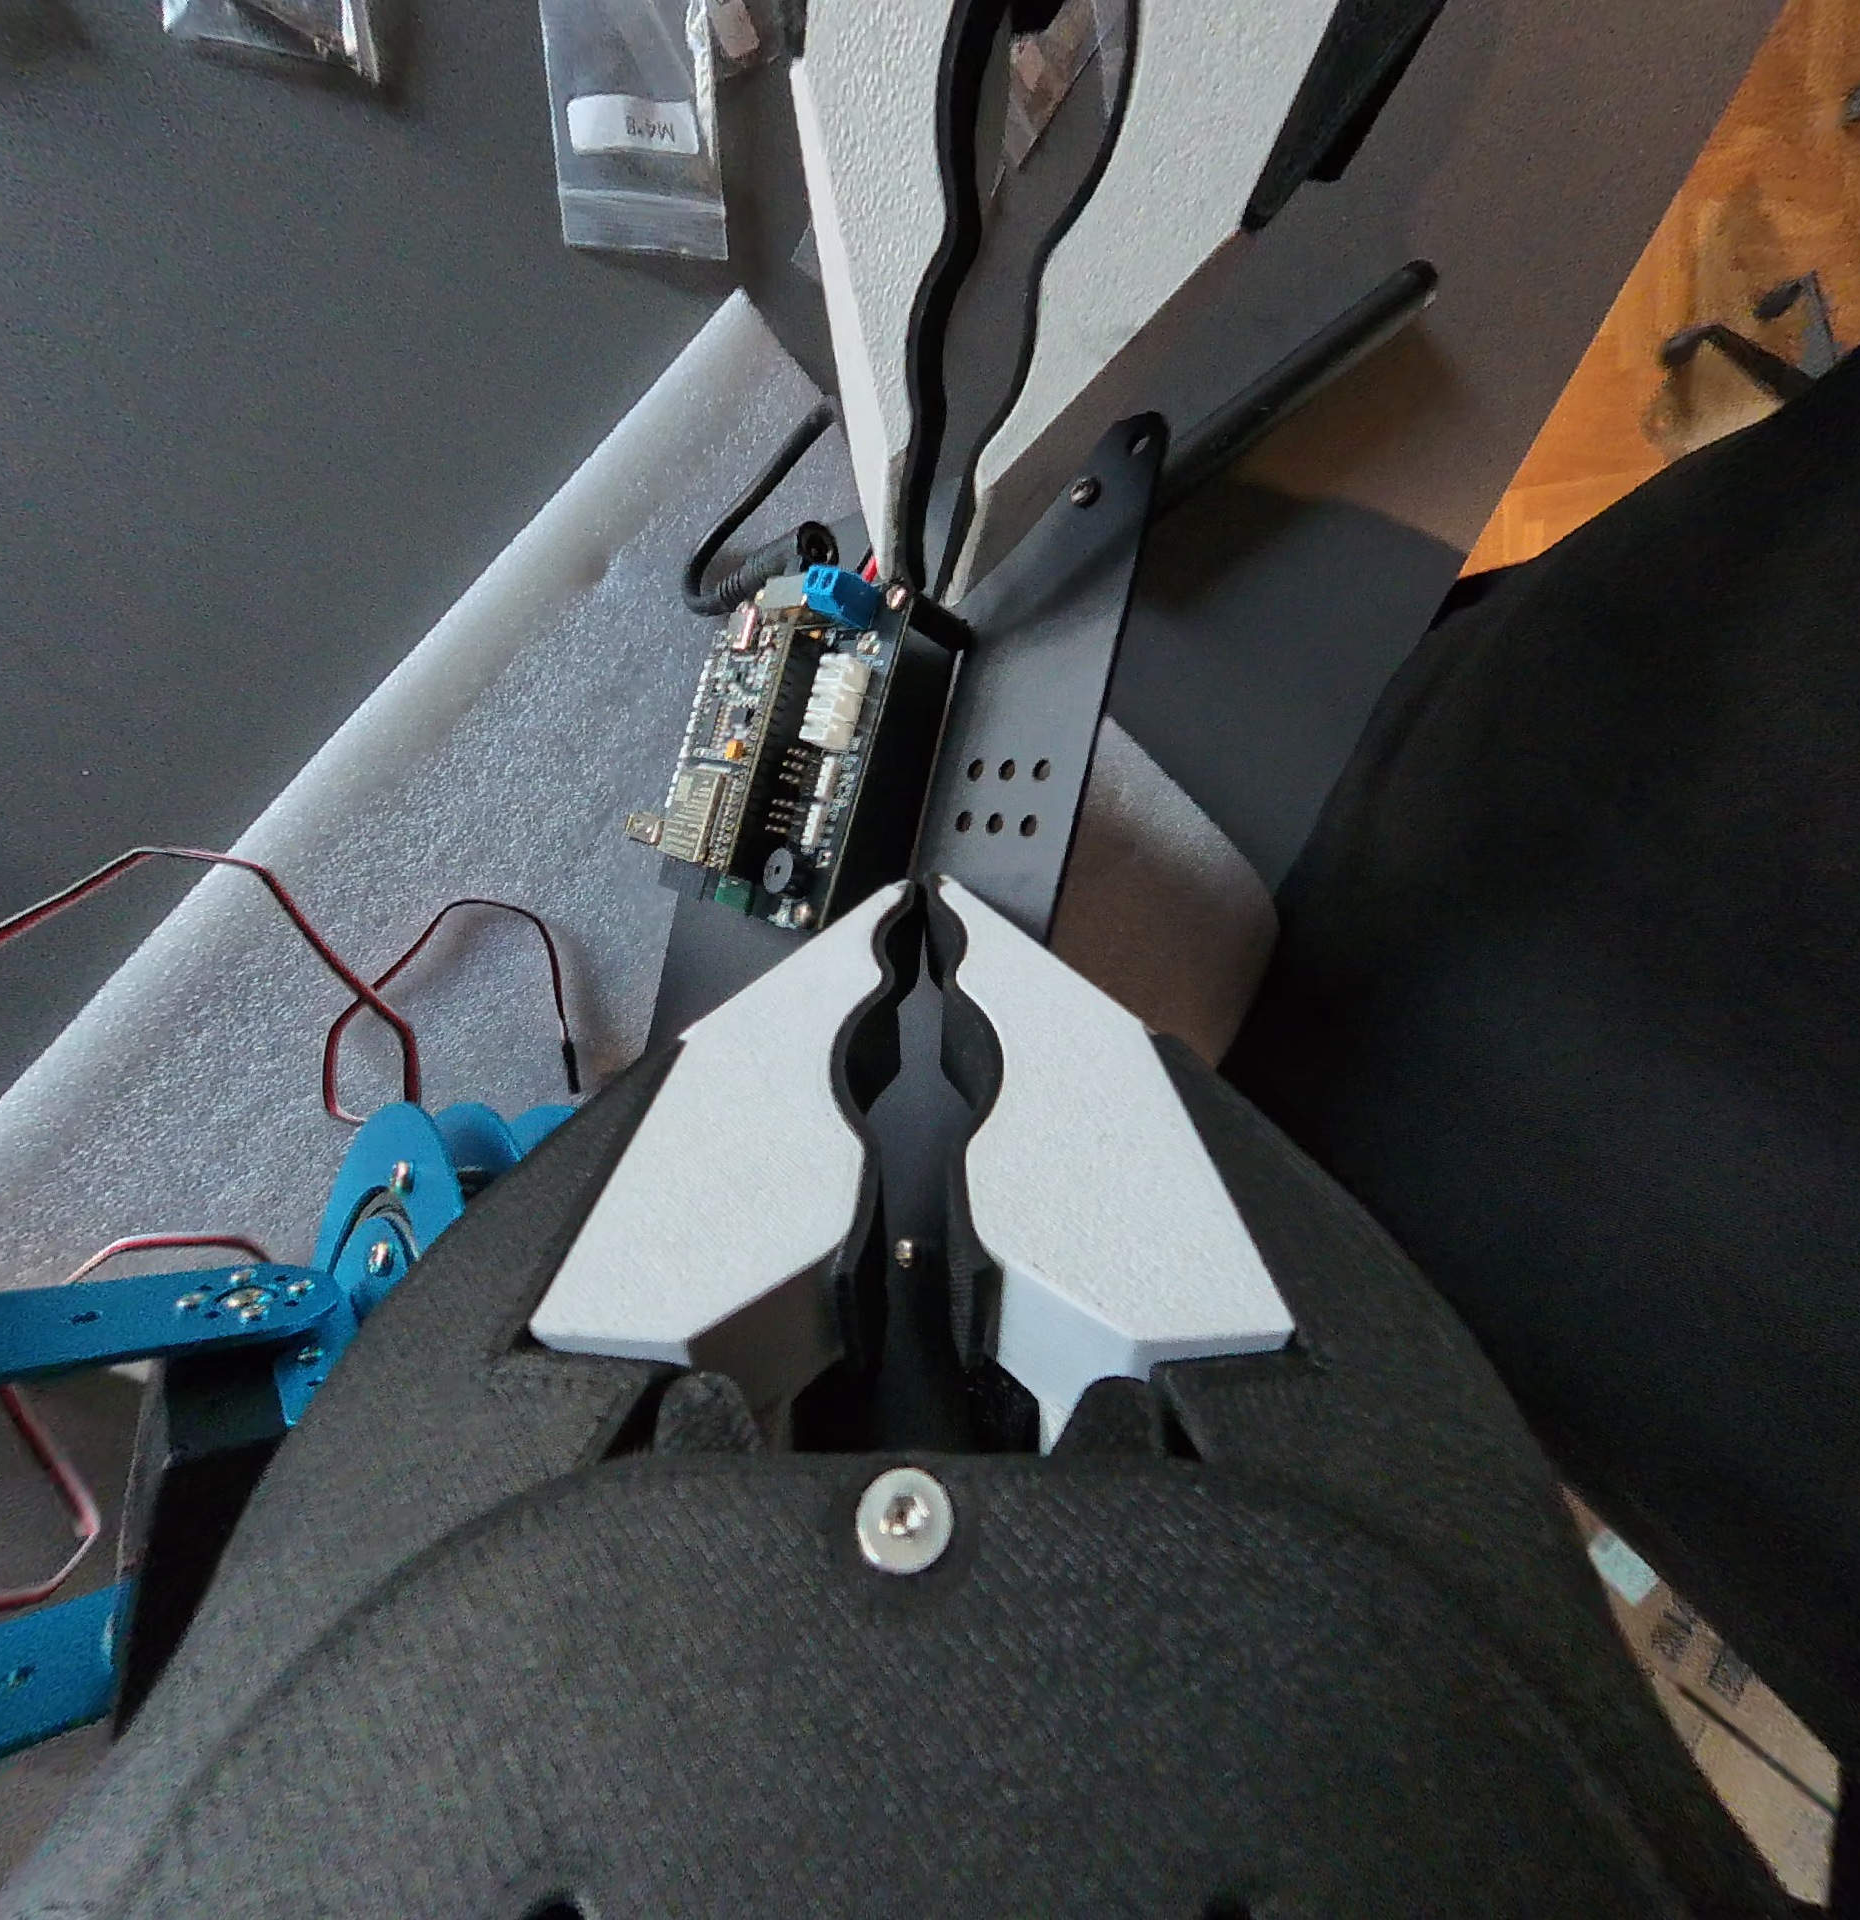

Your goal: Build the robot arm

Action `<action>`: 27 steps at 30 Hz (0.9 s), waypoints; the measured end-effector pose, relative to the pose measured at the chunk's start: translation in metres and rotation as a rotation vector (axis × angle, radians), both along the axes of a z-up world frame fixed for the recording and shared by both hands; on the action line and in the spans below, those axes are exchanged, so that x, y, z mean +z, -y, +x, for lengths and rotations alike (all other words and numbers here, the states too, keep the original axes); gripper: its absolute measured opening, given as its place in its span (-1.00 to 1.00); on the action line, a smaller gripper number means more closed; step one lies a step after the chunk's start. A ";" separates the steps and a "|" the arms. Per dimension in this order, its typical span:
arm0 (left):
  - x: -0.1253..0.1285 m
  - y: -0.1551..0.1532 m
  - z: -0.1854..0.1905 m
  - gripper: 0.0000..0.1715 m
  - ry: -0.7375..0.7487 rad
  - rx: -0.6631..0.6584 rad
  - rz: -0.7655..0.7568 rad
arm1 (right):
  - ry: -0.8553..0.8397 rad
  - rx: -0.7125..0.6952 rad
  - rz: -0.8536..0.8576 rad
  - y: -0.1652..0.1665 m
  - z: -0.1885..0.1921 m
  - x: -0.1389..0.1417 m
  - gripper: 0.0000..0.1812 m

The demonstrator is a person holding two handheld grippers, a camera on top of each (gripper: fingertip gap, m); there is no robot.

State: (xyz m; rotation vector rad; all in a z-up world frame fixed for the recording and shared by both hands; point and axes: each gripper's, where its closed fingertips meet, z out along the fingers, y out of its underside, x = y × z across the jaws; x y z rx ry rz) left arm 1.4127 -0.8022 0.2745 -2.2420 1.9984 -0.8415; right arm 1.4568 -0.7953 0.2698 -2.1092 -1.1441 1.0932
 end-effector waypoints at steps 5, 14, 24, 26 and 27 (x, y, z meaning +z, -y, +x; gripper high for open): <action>0.014 -0.018 -0.007 -1.00 0.037 0.065 0.069 | 0.000 0.000 0.000 0.001 0.001 -0.001 -0.95; 0.015 -0.015 -0.012 -1.00 0.057 0.095 0.031 | 0.000 0.006 -0.004 0.000 0.000 -0.001 -0.97; 0.003 -0.017 -0.015 -1.00 0.003 0.050 0.091 | -0.002 -0.005 0.039 0.000 0.007 0.007 -0.97; 0.001 -0.017 -0.015 -1.00 0.004 0.052 0.085 | -0.010 0.009 0.062 0.002 0.003 0.012 -0.97; 0.000 -0.016 -0.015 -1.00 0.001 0.053 0.080 | 0.001 0.014 0.068 0.003 0.002 0.011 -0.97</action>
